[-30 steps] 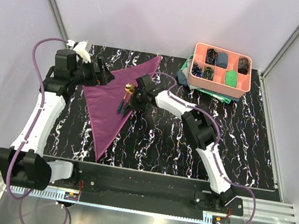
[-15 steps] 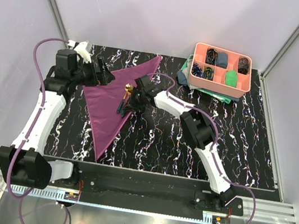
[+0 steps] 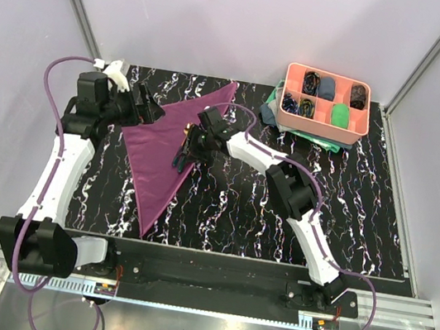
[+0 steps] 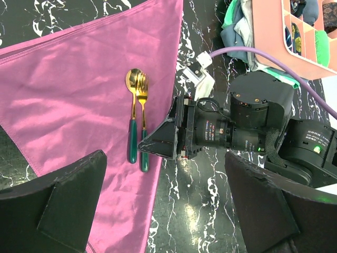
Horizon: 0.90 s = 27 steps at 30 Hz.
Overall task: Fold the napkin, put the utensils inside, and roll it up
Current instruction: Place the utensil onto the napkin
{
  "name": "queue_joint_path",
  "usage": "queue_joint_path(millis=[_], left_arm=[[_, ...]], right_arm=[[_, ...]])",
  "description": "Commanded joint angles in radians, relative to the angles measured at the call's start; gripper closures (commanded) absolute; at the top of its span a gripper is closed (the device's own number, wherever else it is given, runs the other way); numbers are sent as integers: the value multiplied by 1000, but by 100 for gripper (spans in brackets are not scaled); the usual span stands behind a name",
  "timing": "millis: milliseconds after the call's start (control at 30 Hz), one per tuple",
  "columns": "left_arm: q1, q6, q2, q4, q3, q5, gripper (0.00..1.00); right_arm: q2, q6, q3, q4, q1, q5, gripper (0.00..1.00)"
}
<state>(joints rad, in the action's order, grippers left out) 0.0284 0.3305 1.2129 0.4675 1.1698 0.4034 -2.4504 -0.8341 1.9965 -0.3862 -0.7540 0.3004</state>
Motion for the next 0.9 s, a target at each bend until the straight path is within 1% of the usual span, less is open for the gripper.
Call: queue_joint_path(millis=[0, 133, 167, 267, 333, 467, 600, 833, 867], left_arm=[[10, -2, -21, -53, 1, 9, 4], [30, 8, -42, -53, 7, 37, 3], [36, 10, -50, -58, 5, 40, 4], [54, 8, -76, -70, -4, 17, 3], [56, 4, -85, -76, -15, -12, 3], [56, -2, -78, -84, -21, -18, 3], [56, -13, -73, -82, -22, -47, 3], [54, -38, -76, -72, -15, -86, 3], [56, -39, -81, -72, -18, -92, 3]], right_arm=[[68, 78, 47, 18, 8, -20, 52], [91, 119, 39, 35, 53, -43, 52], [96, 151, 39, 40, 62, -43, 52], [110, 188, 30, 66, 102, -44, 52], [105, 178, 10, 113, 128, -26, 52], [64, 124, -10, 196, 194, 23, 52], [-5, 135, 45, 204, 235, 31, 51], [-99, 95, 128, 211, 331, 71, 51], [-113, 92, 160, 208, 337, 75, 51]])
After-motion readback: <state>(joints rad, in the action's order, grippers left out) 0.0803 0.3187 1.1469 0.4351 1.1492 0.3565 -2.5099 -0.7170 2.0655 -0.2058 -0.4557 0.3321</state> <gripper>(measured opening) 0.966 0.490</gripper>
